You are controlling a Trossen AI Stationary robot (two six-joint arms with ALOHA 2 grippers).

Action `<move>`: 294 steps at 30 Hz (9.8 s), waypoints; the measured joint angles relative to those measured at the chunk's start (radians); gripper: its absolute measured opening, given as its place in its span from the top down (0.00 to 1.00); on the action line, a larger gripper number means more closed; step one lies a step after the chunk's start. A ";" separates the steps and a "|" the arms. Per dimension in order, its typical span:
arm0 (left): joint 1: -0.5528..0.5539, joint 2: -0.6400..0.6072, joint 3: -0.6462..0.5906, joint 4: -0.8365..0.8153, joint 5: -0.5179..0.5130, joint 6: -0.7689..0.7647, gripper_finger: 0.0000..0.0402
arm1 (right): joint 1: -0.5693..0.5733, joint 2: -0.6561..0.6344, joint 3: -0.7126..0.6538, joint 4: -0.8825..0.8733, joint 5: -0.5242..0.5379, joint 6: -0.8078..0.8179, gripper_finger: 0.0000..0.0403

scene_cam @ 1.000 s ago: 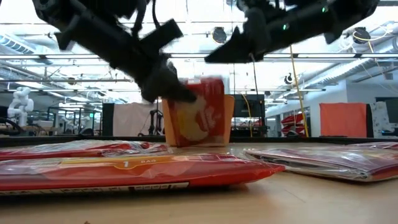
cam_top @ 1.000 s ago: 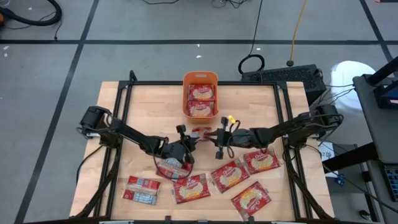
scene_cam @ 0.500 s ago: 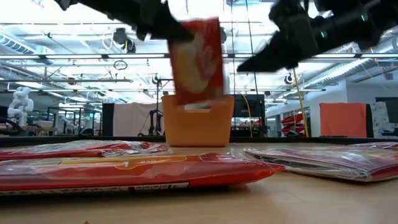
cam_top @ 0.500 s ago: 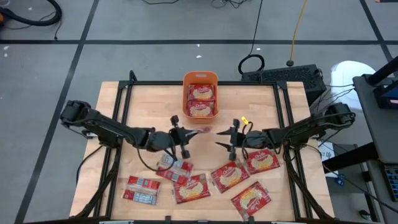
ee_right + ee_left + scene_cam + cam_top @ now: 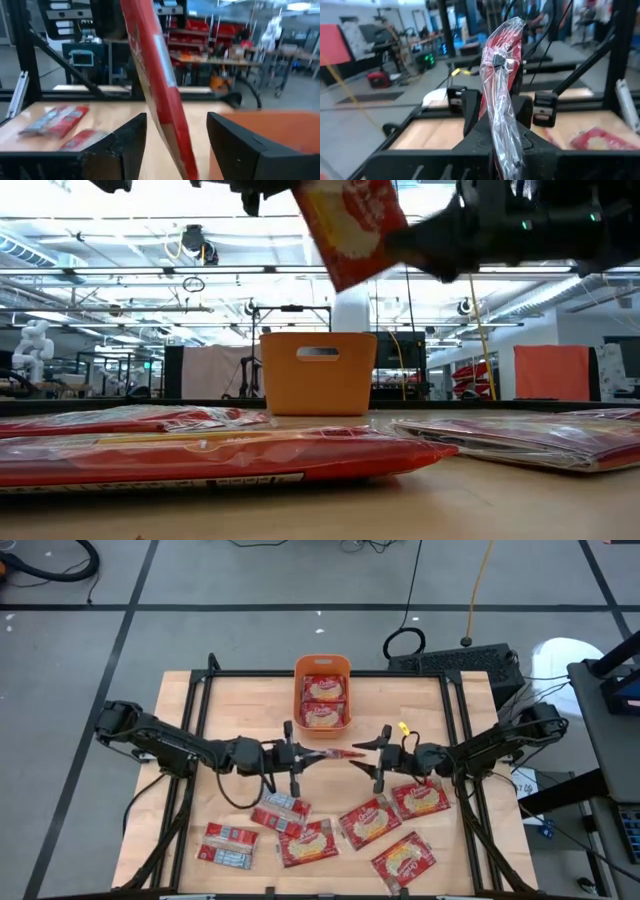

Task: Sort popcorn bags into baskets
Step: Put the red popcorn bag into the orange bin

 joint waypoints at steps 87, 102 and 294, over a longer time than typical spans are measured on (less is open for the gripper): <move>0.104 0.388 -0.136 0.787 0.109 -0.147 0.91 | -0.080 -0.254 0.382 -0.874 -0.158 0.079 0.80; 0.133 0.388 -0.108 0.873 0.109 -0.117 0.90 | -0.144 -0.121 1.002 -1.742 -0.168 0.138 0.68; 0.037 -0.185 -0.230 -0.295 -0.136 -0.222 0.60 | -0.591 0.686 1.340 -1.801 -0.500 -0.245 1.00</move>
